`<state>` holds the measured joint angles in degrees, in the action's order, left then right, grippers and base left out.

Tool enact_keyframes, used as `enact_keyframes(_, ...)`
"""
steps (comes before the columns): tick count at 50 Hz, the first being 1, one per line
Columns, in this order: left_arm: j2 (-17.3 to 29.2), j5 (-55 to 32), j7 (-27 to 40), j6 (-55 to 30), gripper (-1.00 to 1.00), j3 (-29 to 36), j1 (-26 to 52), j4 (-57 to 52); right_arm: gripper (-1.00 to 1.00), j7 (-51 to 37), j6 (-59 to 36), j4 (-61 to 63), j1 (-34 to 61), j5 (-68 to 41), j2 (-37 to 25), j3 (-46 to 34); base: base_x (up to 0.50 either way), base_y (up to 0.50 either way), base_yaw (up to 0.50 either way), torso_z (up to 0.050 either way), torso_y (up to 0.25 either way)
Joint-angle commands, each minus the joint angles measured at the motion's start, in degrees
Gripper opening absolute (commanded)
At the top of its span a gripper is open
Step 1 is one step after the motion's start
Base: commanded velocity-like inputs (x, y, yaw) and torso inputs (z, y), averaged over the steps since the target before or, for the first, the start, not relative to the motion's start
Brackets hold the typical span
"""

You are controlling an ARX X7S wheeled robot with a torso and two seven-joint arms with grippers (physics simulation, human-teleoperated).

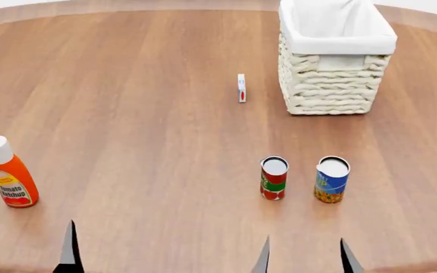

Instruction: Pick up the ketchup, and put it in the basket.

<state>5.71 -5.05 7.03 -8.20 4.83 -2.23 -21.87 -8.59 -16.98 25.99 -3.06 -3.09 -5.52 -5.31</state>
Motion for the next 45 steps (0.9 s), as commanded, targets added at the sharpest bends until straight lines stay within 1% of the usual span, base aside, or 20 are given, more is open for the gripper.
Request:
enact_keyframes(1, 0.1, 1.8, 0.6, 0.0, 1.00, -0.5, -2.0, -7.3, 1.00, -0.1, -2.5, 6.6, -1.3, 1.2, 0.1, 0.2, 0.00, 0.00, 0.00, 0.000, 0.000)
enact_keyframes(5, 0.4, 1.8, 1.2, 0.7, 1.00, -0.6, -2.0, -6.7, 1.00, -1.0, -2.0, 7.1, -1.5, 2.7, -0.6, -0.7, 0.00, 0.00, 0.00, 0.000, 0.000)
enact_keyframes(13, 1.2, 2.0, 1.9, 0.4, 1.00, 0.2, -2.2, -7.2, 1.00, -1.1, -1.6, 8.6, -1.9, 1.7, -1.4, -1.1, 0.05, 0.00, 0.00, 0.000, 0.000)
enact_keyframes(45, 3.1, 1.6, 4.2, 0.9, 1.00, 1.8, -1.9, -6.6, 1.00, -3.3, -1.6, 7.5, -1.4, -0.2, -2.8, -2.1, 0.50, 0.00, 0.00, 0.000, 0.000)
